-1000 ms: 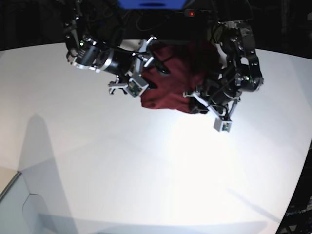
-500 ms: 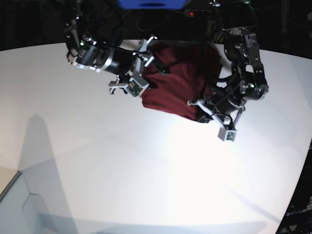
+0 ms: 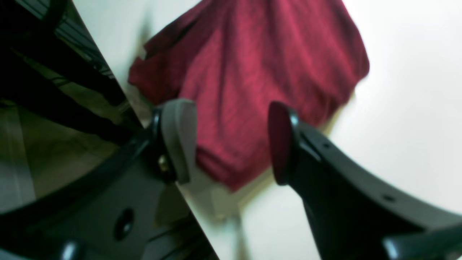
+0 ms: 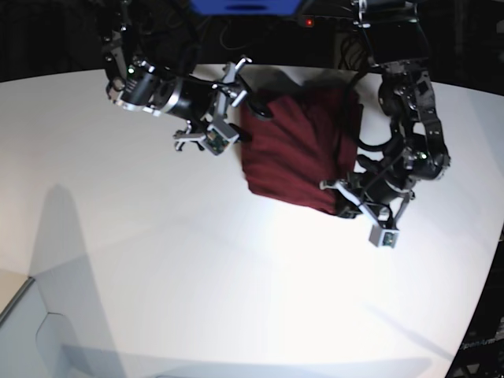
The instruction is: Layout the t-shirt on the table in an organized manner, then fold the t-shirt properly
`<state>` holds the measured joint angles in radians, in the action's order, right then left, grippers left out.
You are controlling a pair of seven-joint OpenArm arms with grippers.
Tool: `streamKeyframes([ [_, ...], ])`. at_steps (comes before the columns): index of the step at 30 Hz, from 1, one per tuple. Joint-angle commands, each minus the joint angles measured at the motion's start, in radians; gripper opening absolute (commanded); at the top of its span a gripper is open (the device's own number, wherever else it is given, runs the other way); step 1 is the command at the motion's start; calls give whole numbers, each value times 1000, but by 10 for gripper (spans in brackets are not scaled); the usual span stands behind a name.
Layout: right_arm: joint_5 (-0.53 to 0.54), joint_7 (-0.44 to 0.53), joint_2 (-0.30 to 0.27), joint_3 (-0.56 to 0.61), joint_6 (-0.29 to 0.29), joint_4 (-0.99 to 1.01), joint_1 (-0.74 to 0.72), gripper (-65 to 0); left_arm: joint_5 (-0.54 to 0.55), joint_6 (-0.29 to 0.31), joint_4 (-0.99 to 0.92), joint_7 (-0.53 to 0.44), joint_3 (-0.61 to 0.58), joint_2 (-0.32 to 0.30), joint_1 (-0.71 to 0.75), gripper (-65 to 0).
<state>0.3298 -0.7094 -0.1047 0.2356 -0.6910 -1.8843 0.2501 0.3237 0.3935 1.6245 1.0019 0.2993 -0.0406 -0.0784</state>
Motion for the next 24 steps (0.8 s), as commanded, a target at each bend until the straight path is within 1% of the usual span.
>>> streamKeyframes([
  [1,21,27,0,-9,-7,-14,-5,-328,15,3,12,-25,-1,-9,-18,-646],
  [6,21,27,1,-11,-7,-13,-10,-327,21,3,-76,-30,-1,-46,-24,-643],
  [13,21,27,0,-11,-7,-13,-8,-327,15,3,-105,-28,-1,-52,-30,-634],
  [15,21,27,0,-11,-7,-13,-8,-327,15,3,-105,-28,-1,-71,-28,-597],
  [20,21,27,0,-11,-7,-13,-7,-327,15,3,-105,-22,7,-86,-28,-443],
  [22,21,27,0,-11,-7,-13,-7,-327,19,3,-105,-18,57,-84,-27,-388],
  [24,21,27,0,-11,-7,-13,-7,-327,24,5,-102,-18,120,-78,-14,-363],
])
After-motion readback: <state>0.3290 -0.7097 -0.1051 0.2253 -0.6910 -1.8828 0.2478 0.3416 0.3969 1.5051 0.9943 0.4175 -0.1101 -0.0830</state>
